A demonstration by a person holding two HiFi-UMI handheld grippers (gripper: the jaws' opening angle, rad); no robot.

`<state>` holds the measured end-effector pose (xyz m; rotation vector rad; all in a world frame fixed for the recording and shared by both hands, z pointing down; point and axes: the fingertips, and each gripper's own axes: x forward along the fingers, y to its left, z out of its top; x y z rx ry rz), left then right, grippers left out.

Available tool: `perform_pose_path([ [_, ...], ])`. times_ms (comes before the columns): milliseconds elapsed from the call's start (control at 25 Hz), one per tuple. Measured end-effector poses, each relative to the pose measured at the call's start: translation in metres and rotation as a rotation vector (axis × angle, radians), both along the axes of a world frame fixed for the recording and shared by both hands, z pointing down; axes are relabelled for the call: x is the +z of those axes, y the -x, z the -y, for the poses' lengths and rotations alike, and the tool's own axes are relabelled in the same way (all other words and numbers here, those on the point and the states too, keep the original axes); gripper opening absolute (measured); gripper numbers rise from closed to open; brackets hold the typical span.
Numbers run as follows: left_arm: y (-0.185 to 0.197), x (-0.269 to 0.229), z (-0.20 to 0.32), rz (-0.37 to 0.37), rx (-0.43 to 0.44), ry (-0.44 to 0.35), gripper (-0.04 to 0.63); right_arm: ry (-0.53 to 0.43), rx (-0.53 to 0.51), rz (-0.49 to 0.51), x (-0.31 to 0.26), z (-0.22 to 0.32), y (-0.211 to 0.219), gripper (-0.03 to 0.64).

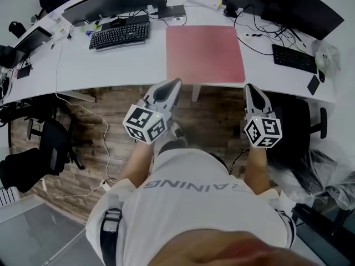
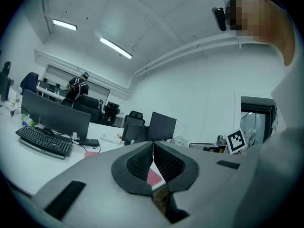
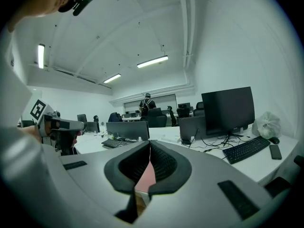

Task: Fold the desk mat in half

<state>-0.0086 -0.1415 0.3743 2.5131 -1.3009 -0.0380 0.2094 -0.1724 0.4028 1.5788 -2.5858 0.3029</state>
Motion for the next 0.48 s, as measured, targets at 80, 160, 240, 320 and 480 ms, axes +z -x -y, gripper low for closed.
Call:
perform_pose_path([
  [80, 0.019, 0.001, 0.019, -0.010, -0.025, 0.004, 0.032, 0.007, -0.027, -0.019, 0.000, 0.020, 0.019, 0.025],
  [160, 0.038, 0.002, 0.036, -0.022, -0.054, 0.006, 0.032, 0.018, -0.062, -0.036, 0.002, 0.040, 0.039, 0.025],
  [240, 0.058, 0.006, 0.049, -0.033, -0.083, 0.015, 0.032, 0.032, -0.093, -0.053, 0.006, 0.058, 0.060, 0.025],
  [320, 0.079, 0.015, 0.061, -0.045, -0.115, 0.036, 0.032, 0.047, -0.123, -0.068, 0.010, 0.074, 0.081, 0.025],
  [480, 0.117, 0.029, 0.081, -0.061, -0.169, 0.062, 0.032, 0.051, -0.185, -0.101, 0.016, 0.103, 0.123, 0.025],
])
